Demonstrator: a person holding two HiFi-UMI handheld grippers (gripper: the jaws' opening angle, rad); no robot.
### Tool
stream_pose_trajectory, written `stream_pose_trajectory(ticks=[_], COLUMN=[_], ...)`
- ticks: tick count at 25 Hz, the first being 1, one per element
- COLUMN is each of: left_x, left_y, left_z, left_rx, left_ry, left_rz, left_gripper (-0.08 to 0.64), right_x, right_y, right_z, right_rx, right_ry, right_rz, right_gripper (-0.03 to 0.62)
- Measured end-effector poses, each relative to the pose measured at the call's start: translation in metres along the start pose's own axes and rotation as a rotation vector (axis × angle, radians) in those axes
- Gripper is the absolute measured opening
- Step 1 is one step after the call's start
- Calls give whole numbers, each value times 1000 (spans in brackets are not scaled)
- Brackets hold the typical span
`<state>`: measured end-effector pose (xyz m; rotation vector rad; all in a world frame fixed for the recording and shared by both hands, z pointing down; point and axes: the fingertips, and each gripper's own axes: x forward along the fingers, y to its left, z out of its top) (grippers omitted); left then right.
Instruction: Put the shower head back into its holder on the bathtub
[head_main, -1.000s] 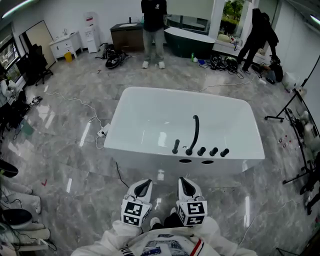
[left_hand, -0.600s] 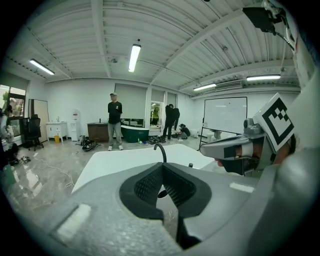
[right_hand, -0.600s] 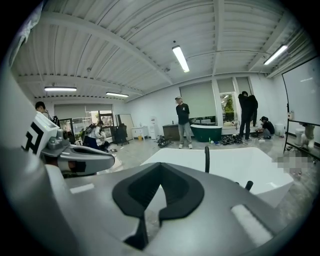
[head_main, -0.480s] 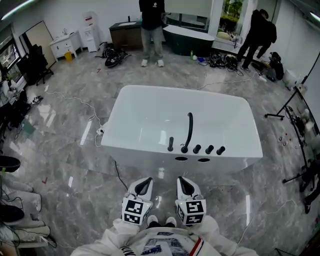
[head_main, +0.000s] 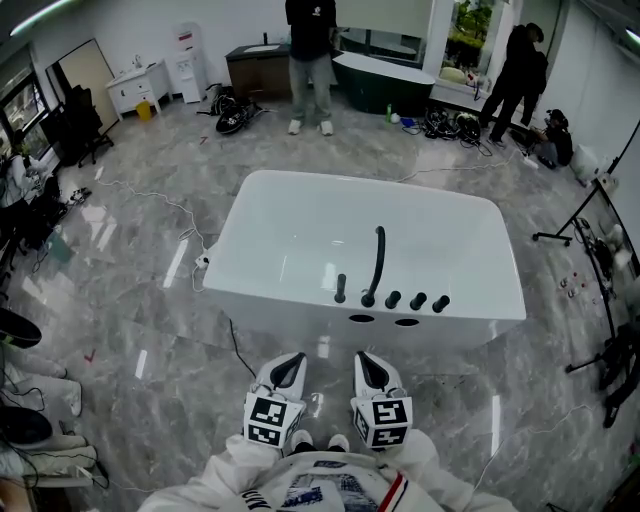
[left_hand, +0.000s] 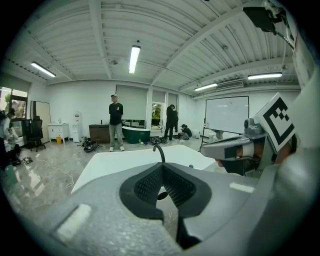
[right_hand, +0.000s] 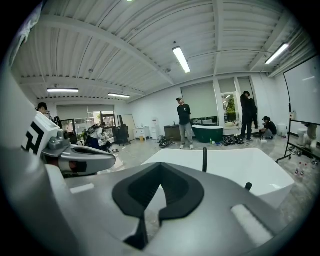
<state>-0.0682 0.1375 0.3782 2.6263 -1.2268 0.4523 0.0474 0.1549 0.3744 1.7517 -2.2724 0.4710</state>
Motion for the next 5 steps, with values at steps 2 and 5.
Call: stream_pose_trajectory(ticks=[2, 5], left_x=[-1, -2], left_y=[-2, -5], left_z=[0, 0], left_rx=[-2, 0], left_ry=[0, -2], left_rz=[2, 2], left_gripper=[0, 0], right_x=[-2, -5], right_y=[-1, -3], right_z=[0, 0], right_rx=[0, -3], right_ry=[0, -1], right_rz=[0, -2], right_gripper=[3, 4])
